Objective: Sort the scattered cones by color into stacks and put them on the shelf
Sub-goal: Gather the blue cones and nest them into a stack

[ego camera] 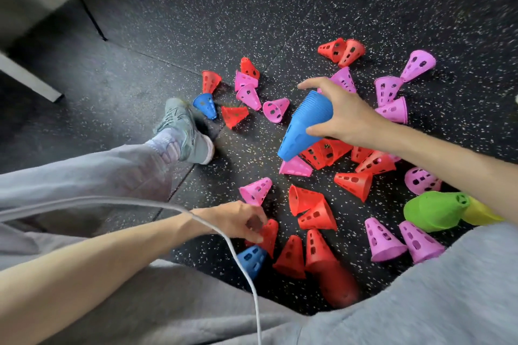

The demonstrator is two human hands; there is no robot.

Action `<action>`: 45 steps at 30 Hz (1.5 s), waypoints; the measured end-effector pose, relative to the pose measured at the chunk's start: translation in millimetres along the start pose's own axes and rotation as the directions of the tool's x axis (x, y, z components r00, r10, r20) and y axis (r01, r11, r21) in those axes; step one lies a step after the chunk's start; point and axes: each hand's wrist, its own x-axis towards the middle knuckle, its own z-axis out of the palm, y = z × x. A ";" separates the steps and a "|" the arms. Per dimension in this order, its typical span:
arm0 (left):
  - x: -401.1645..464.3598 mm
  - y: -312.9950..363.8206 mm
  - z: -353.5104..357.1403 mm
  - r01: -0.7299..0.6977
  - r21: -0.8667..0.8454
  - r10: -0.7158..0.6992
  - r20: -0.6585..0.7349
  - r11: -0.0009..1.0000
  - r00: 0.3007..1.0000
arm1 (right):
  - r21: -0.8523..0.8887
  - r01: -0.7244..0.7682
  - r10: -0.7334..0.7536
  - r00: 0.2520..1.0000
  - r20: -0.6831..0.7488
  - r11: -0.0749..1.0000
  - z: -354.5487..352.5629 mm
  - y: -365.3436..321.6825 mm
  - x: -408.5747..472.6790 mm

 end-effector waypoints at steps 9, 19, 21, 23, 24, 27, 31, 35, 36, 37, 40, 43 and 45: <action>-8.8 -5.3 27.6 0.097 0.067 -0.102 0.088 0.993 0.991 | -0.084 0.013 -0.008 0.998 0.058 0.996 8.1 -8.5 -8.9; -3.0 -0.6 45.0 0.278 -0.158 -0.254 0.155 0.948 0.955 | -0.143 -0.022 0.030 0.998 0.056 0.989 7.9 -6.1 -16.9; -0.7 -1.9 46.2 0.276 -0.137 -0.255 0.151 0.951 0.955 | -0.154 -0.025 0.034 0.998 0.057 0.988 8.1 -6.3 -17.4; 1.9 -2.2 46.5 0.261 -0.120 -0.245 0.138 0.958 0.960 | -0.157 -0.024 0.033 0.998 0.052 0.987 9.0 -7.6 -18.4; 2.8 -2.2 45.8 0.252 -0.133 -0.236 0.126 0.959 0.964 | -0.159 -0.020 0.029 0.998 0.053 0.987 9.5 -8.3 -19.1; 6.2 -3.6 41.8 0.215 -0.312 -0.199 0.083 0.925 0.976 | -0.168 -0.023 0.034 0.997 0.066 0.986 12.5 -7.4 -20.3; 7.6 3.8 25.7 0.137 -0.513 -0.161 -0.002 0.847 0.987 | -0.180 -0.027 0.041 0.996 0.075 0.983 16.7 -4.7 -22.3; 8.1 9.4 15.8 0.100 -0.610 -0.149 -0.031 0.786 0.988 | -0.168 -0.024 0.037 0.997 0.069 0.985 17.6 -3.1 -25.1; 9.2 9.0 14.8 0.094 -0.619 -0.146 -0.034 0.780 0.989 | -0.165 -0.022 0.034 0.997 0.070 0.986 17.9 -1.8 -26.1; 9.8 8.6 13.2 0.089 -0.627 -0.144 -0.038 0.774 0.989 | -0.162 -0.022 0.034 0.997 0.071 0.987 18.1 -0.7 -27.5; 11.0 7.3 6.7 0.094 -0.657 -0.144 -0.021 0.748 0.989 | -0.143 -0.026 0.037 0.997 0.075 0.989 16.6 4.3 -29.7; 9.3 8.8 -2.8 0.082 -0.676 -0.125 -0.015 0.733 0.992 | -0.121 -0.032 0.040 0.997 0.064 0.992 12.8 7.6 -30.7; 7.9 11.5 -14.4 0.040 -0.701 -0.099 -0.044 0.712 0.994 | -0.113 -0.049 0.053 0.998 0.030 0.992 10.7 8.7 -30.2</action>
